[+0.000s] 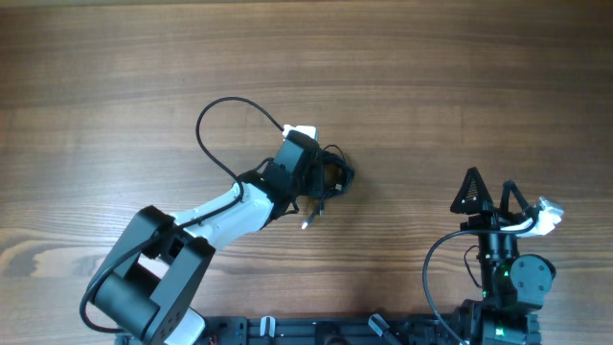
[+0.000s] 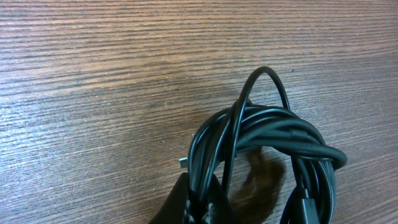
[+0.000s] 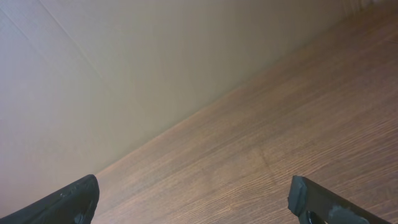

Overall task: Untangle cables
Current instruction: 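Lower the left gripper and grasp the black cable coil, then lift the cable coil with the left gripper off the table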

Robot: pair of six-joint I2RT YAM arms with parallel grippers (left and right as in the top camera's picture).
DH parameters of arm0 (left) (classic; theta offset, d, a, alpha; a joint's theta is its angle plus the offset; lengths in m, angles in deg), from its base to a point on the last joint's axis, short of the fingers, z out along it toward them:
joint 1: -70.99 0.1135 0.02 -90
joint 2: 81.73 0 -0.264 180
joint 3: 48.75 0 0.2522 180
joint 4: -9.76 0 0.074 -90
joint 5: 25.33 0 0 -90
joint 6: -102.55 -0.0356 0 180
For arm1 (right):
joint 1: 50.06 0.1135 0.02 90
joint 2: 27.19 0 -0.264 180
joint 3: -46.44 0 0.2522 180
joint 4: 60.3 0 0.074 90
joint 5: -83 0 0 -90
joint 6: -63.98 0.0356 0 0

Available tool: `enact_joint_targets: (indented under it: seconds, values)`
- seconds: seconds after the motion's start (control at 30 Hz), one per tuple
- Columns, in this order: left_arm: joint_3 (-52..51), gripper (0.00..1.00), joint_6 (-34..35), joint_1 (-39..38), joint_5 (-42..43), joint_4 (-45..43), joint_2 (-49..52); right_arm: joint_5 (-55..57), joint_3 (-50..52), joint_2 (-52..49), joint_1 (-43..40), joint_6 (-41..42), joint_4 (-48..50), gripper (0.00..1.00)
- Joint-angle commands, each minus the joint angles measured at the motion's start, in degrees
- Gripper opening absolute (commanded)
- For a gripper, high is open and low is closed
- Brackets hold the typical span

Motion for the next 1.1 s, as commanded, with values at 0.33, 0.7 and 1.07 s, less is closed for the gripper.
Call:
enact_joint_targets:
  seconds: [0.33,0.7,1.07]
  values:
    - [0.13,0.04,2.56,0.0,-1.46,1.25,-1.7,-0.85,0.04,0.0,-0.2,-0.57,0.2,1.0]
    - [1.53,0.04,27.91,2.03,-21.88,24.22,-16.46,-0.87,0.04,0.0,-0.2,-0.57,0.2,1.0]
    - [1.49,1.0,8.28,6.27,-15.76,27.65,-15.78,-0.85,0.04,0.0,-0.2,-0.57,0.2,1.0]
